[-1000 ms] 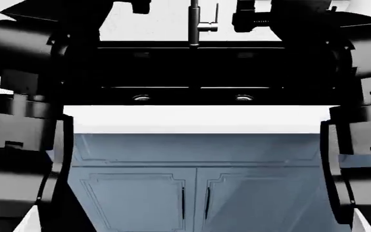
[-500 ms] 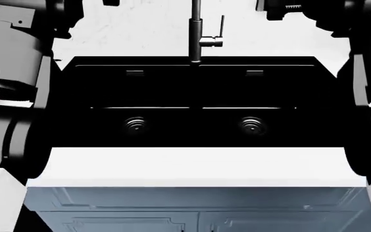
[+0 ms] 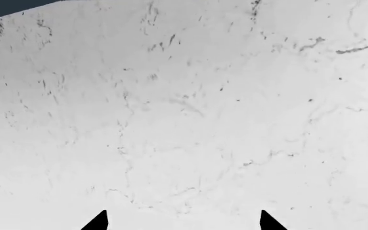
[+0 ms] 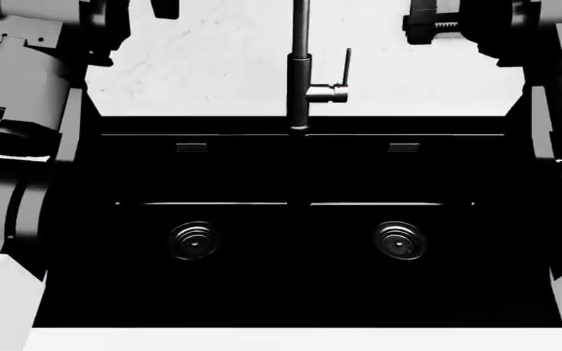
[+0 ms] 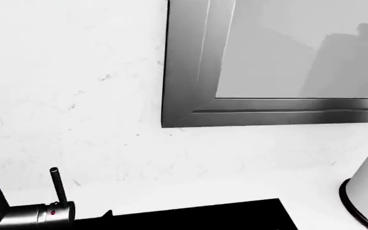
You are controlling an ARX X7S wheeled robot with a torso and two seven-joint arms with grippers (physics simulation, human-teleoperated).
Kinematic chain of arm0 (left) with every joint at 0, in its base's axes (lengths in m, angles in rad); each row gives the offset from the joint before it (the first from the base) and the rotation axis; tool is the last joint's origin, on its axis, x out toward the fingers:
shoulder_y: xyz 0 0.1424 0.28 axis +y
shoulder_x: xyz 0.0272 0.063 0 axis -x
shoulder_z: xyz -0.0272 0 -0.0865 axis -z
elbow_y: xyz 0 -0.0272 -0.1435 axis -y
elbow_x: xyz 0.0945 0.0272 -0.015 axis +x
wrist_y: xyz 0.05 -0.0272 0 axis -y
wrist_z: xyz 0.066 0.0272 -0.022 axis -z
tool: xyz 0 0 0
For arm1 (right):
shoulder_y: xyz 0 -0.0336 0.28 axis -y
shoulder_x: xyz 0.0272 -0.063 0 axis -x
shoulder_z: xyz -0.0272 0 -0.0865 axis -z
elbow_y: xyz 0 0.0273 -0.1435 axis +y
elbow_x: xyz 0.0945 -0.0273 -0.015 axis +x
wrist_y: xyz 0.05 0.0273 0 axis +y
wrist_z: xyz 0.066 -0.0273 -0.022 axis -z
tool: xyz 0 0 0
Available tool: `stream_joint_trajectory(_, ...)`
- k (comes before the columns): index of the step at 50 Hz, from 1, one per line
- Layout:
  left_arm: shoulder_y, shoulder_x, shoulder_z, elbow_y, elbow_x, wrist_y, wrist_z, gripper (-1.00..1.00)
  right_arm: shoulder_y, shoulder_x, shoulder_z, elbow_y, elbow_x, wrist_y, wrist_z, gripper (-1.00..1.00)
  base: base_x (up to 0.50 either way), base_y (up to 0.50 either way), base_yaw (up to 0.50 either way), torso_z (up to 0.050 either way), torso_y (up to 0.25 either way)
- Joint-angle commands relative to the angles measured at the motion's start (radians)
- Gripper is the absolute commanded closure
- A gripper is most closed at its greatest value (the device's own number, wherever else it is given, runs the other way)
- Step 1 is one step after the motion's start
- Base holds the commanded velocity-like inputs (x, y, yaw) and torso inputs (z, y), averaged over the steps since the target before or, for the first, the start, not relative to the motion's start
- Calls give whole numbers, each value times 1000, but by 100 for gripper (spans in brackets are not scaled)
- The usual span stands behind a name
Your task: Pick the sausage from the counter and place it in the sink. Then turn on the sink faucet.
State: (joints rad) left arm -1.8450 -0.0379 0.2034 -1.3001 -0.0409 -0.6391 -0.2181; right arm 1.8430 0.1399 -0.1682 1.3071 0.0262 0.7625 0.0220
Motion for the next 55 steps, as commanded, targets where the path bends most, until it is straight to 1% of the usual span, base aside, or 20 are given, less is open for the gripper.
stream_joint_trajectory(1, 4, 25, -20, -9, 33, 4, 9, -100, -15, -17, 31, 2, -26, -5, -30, -100, 500, 0, 0, 0, 0)
stream_joint_trajectory(17, 17, 14, -18, -9, 39, 9, 9, -100, -27, -19, 32, 2, -25, -16, -22, -100, 500, 0, 0, 0, 0)
stream_joint_trajectory(19, 11, 11, -10, -9, 41, 9, 20, -100, -27, -16, 33, 2, -25, -12, -15, -100, 0, 0, 0, 0, 0)
stream_joint_trajectory(21, -4, 2, 31, -9, 55, -22, 98, -100, -25, -15, 33, 2, -25, -8, -17, -100, 0, 0, 0, 0, 0)
stream_joint_trajectory(24, -45, -31, 129, -9, 91, -134, 216, -100, -31, -13, 29, 2, -27, -8, -24, -100, 0, 0, 0, 0, 0)
stream_joint_trajectory(25, -54, -44, 156, -9, 101, -105, 222, -100, -33, -12, 30, 2, -26, -9, -26, -100, 0, 0, 0, 0, 0)
stream_joint_trajectory(26, -70, -59, 202, -8, 120, -125, 259, -100, -36, -12, 28, 2, -27, -9, -27, -100, 0, 0, 0, 0, 0)
stream_joint_trajectory(27, -92, -78, 255, -8, 145, -105, 308, -100, -38, -14, 27, 2, -27, -9, -29, -100, 0, 0, 0, 0, 0)
stream_joint_trajectory(29, -153, -114, 309, -7, 153, -188, 454, -100, -44, -19, 22, 2, -27, -14, -38, -100, 0, 0, 0, 0, 0)
stream_joint_trajectory(31, -185, -152, 360, 19, 175, -251, 563, -100, -48, -22, 23, 2, -25, -15, -39, -100, 0, 0, 0, 0, 0)
stream_joint_trajectory(32, -154, -202, 377, 157, 188, -322, 600, -100, -52, -24, 20, 2, -27, -16, -42, -100, 0, 0, 0, 0, 0)
stream_joint_trajectory(34, -112, -265, 417, 335, 209, -464, 672, -100, -58, -24, 18, 2, -27, -17, -43, -100, 0, 0, 0, 0, 0)
stream_joint_trajectory(35, -110, -293, 444, 398, 218, -551, 718, -100, -62, -23, 19, 2, -26, -17, -42, -100, 0, 0, 0, 0, 0)
stream_joint_trajectory(38, -89, -359, 540, 541, 233, -681, 831, -100, -69, -23, 17, 2, -27, -17, -38, -100, 0, 0, 0, 0, 0)
stream_joint_trajectory(40, -62, -424, 596, 687, 230, -772, 911, -100, -69, -21, 15, 2, -28, -14, -37, -100, 0, 0, 0, 0, 0)
stream_joint_trajectory(46, -27, -560, 669, 907, 229, -884, 999, -100, -79, -21, 12, 2, -28, -17, -34, -100, 0, 0, 0, 0, 0)
stream_joint_trajectory(50, -14, -629, 729, 966, 237, -925, 1043, -100, -81, -24, 4, 2, -30, -15, -34, -100, 0, 0, 0, 0, 0)
stream_joint_trajectory(51, -5, -634, 730, 951, 277, -931, 1076, -100, -83, -24, 2, 2, -30, -16, -33, -100, 0, 0, 0, 0, 0)
stream_joint_trajectory(52, 11, -644, 729, 964, 335, -931, 1154, -100, -85, -24, 2, 2, -29, -17, -34, -100, 0, 0, 0, 0, 0)
stream_joint_trajectory(55, 61, -642, 676, 951, 593, -931, 1365, -100, -95, -25, -3, 2, -30, -19, -32, -100, 0, 0, 0, 0, 0)
